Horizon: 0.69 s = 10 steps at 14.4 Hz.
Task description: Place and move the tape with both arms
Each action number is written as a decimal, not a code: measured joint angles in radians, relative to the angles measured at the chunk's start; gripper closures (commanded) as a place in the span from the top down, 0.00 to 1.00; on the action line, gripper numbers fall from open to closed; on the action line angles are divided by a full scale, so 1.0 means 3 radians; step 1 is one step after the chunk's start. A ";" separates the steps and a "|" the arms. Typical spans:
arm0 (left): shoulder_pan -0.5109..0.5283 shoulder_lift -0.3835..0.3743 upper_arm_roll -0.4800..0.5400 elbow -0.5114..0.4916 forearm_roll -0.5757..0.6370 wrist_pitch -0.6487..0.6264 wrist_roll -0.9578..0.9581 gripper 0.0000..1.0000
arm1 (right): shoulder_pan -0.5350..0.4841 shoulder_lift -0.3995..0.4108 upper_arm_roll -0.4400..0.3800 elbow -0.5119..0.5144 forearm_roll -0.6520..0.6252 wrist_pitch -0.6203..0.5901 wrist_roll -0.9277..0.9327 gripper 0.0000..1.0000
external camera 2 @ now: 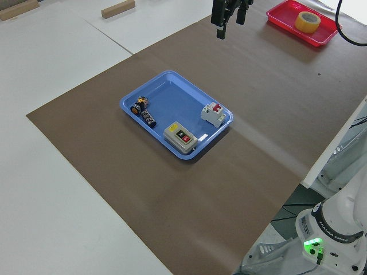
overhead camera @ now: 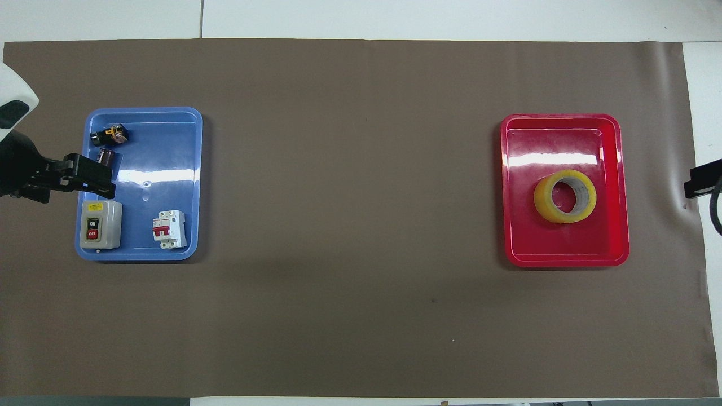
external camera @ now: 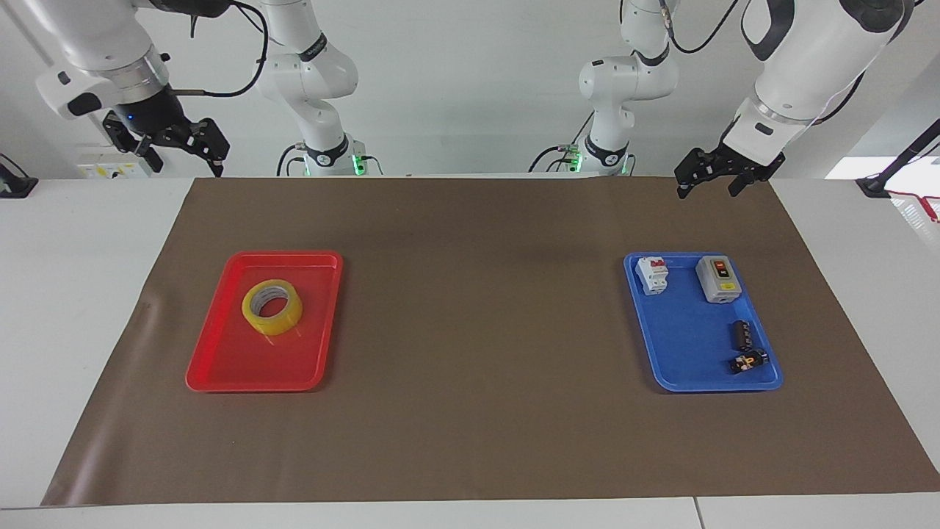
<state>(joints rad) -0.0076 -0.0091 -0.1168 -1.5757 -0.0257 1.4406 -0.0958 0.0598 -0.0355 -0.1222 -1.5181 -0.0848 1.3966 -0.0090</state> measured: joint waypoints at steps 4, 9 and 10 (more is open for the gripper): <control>0.0000 -0.0001 0.0000 0.0000 0.0000 0.0000 0.0000 1.00 | 0.0001 0.0059 0.0006 0.0028 0.0039 0.0000 0.0000 1.00; 0.0000 -0.0002 0.0000 0.0000 0.0000 0.0000 0.0000 1.00 | 0.0001 0.0059 0.0007 0.0067 0.0230 -0.0005 0.0000 1.00; 0.0000 -0.0002 0.0000 0.0000 0.0000 0.0000 0.0000 1.00 | 0.0004 0.0059 0.0009 0.0071 0.0206 -0.0006 -0.0017 1.00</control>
<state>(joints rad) -0.0076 -0.0097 -0.1168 -1.5757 -0.0257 1.4406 -0.0958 0.0611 -0.0177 -0.1194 -1.4968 -0.0231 1.3948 -0.0142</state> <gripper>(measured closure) 0.000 0.000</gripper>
